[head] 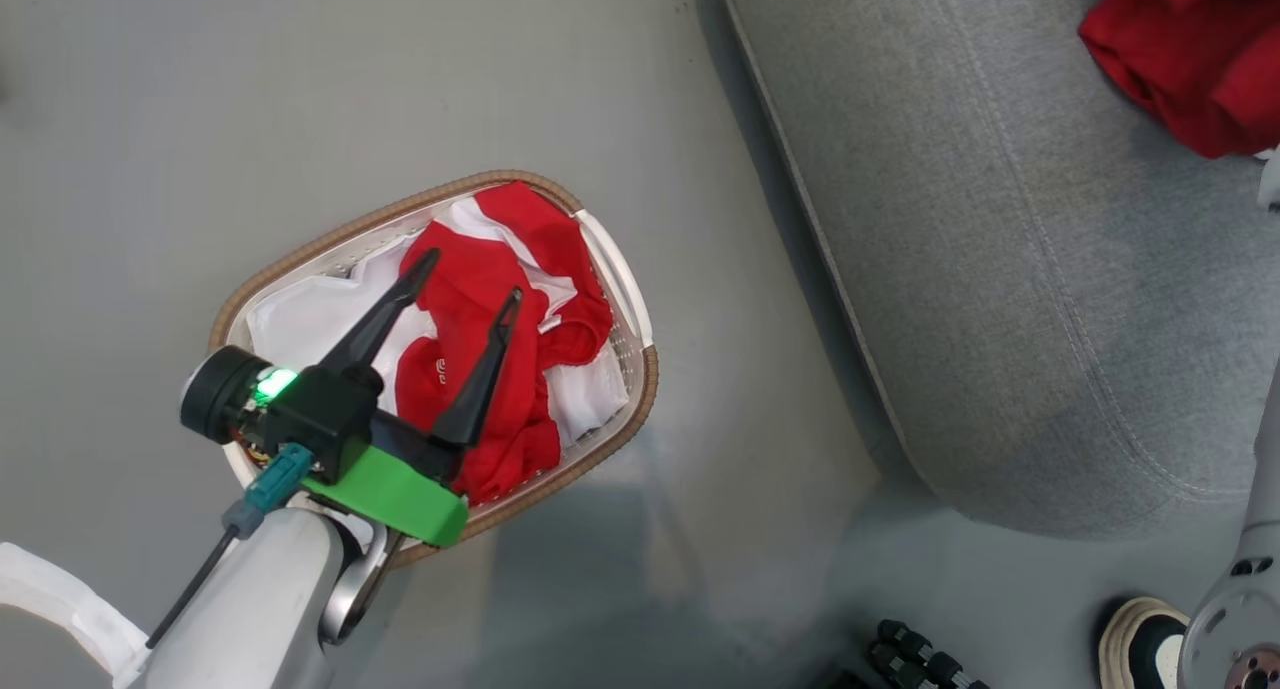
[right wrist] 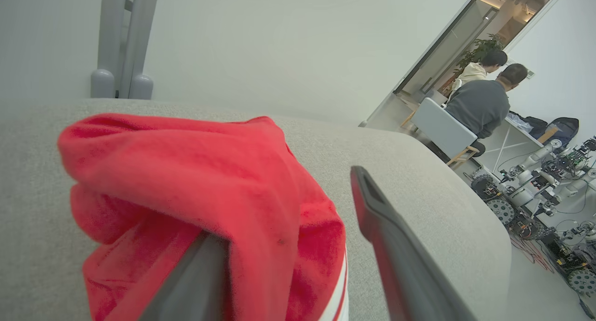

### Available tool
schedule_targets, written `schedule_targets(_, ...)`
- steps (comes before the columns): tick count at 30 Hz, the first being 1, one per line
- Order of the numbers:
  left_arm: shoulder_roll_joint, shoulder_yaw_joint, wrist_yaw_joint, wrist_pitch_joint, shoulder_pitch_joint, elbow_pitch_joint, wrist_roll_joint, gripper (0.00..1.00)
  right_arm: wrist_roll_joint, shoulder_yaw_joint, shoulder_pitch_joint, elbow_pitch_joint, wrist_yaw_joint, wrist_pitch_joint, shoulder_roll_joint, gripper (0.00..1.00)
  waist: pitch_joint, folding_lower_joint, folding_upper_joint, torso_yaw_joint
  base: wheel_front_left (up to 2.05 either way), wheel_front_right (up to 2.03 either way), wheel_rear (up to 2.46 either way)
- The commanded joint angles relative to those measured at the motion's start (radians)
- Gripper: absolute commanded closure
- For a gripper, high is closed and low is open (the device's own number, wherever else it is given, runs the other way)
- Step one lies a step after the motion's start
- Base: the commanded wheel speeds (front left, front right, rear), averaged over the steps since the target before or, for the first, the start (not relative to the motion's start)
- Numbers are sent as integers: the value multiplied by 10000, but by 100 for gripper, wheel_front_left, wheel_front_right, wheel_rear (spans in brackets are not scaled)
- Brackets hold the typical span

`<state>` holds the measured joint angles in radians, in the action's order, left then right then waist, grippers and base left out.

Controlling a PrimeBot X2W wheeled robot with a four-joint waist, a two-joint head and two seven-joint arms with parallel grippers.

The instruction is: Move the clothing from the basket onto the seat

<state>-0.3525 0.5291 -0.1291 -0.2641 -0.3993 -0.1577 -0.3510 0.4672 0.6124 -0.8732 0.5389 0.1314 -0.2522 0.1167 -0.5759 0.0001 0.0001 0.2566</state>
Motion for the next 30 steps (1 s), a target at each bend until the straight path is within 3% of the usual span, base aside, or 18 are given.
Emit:
schedule_targets(1, -65, -101, -30, -7, -21, -43, 7, 0, 49, 316, 343, 55, -14, -76, -43, 0, -13, -1, -1, -174, 0, 0, 0)
schedule_targets(4, -33, -360, -30, -5, 131, -172, 25, 0, 81, 585, 900, 188, -14, -119, -248, 0, 218, -1, -1, -203, 0, 0, 0)
schedule_targets(17, 776, -1402, -30, -7, 1177, -1083, 194, 0, -1293, -576, 4287, -464, -14, -139, -629, 0, 1901, -1, -1, -306, 0, 0, 0)
schedule_targets(30, 1604, -3241, -30, -5, 1919, -1984, 667, 0, -4086, -4495, 5328, -878, -14, -139, -642, 0, 2960, -1, -1, -1347, 0, 0, 0)
